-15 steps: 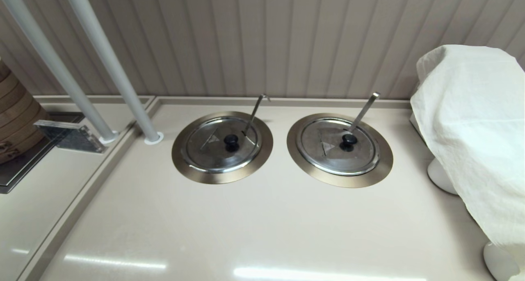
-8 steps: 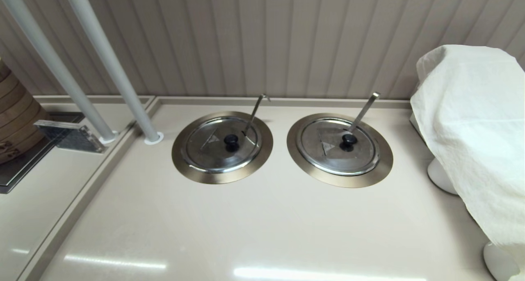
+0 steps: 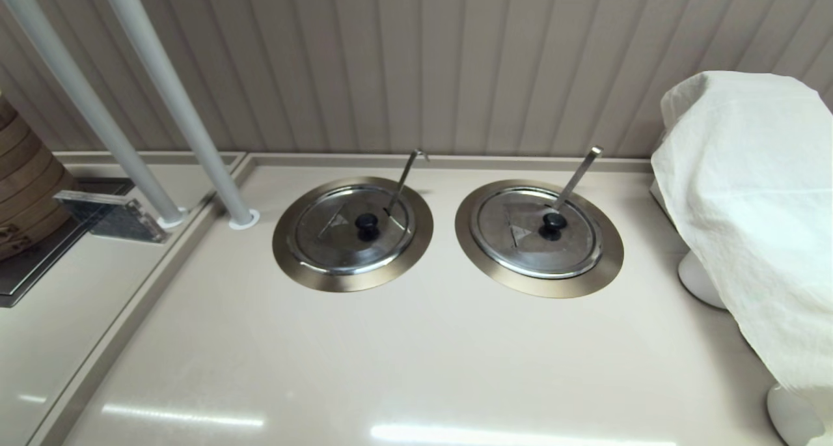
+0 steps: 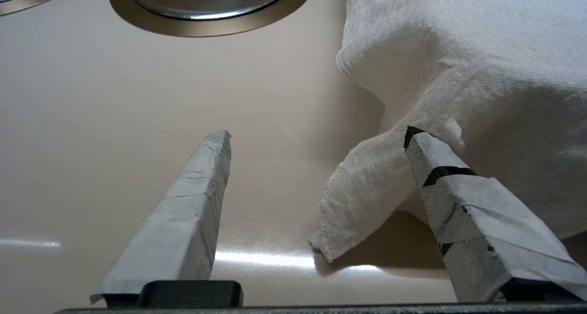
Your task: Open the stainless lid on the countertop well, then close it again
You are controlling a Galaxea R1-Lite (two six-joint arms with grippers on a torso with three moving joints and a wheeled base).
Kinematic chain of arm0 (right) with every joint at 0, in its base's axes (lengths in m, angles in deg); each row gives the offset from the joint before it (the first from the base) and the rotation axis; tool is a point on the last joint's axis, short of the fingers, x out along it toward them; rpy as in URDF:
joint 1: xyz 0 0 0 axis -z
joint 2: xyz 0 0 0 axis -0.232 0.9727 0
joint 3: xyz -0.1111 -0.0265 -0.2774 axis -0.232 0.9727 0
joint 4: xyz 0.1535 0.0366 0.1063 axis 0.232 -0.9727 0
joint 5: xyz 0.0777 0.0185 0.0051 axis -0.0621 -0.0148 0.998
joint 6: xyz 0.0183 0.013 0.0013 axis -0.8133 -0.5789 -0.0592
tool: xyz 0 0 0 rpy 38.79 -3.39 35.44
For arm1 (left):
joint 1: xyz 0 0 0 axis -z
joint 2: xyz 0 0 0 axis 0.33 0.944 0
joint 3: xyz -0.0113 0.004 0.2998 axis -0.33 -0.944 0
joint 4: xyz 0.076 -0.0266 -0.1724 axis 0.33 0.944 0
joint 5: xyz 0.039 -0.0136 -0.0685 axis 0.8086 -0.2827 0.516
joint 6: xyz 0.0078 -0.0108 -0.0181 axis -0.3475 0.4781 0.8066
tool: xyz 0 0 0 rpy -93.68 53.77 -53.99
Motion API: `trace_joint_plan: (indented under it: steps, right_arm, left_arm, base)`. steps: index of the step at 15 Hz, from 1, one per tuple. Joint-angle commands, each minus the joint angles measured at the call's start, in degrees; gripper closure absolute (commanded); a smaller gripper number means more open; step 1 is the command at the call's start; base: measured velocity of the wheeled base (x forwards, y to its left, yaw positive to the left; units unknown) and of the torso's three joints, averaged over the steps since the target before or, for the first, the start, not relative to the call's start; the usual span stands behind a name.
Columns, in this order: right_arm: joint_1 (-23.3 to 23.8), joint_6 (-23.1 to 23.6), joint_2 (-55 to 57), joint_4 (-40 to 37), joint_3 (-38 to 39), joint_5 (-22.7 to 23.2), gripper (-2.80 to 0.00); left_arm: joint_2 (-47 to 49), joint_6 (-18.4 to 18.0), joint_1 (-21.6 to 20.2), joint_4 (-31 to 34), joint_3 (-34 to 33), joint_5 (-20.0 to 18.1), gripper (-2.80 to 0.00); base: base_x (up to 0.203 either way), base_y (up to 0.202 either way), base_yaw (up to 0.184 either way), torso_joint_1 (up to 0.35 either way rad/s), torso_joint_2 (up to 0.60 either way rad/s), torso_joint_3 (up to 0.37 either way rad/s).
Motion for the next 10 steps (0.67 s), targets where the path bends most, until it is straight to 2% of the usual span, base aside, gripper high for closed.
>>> trace_joint_plan:
  steps: [1,10]
  right_arm:
    - [0.0,0.0,0.0,0.1,0.1,-0.1,-2.8]
    - [0.0,-0.4,0.0,0.6,0.2,-0.3,-2.8]
  left_arm:
    - [0.1,0.0,0.0,0.0,-0.1,0.0,0.0]
    - [0.1,0.2,0.0,0.0,-0.1,0.0,0.0]
  base:
    - [0.0,0.0,0.0,0.0,0.0,0.0]
    - [0.0,0.0,0.0,0.0,0.0,0.0]
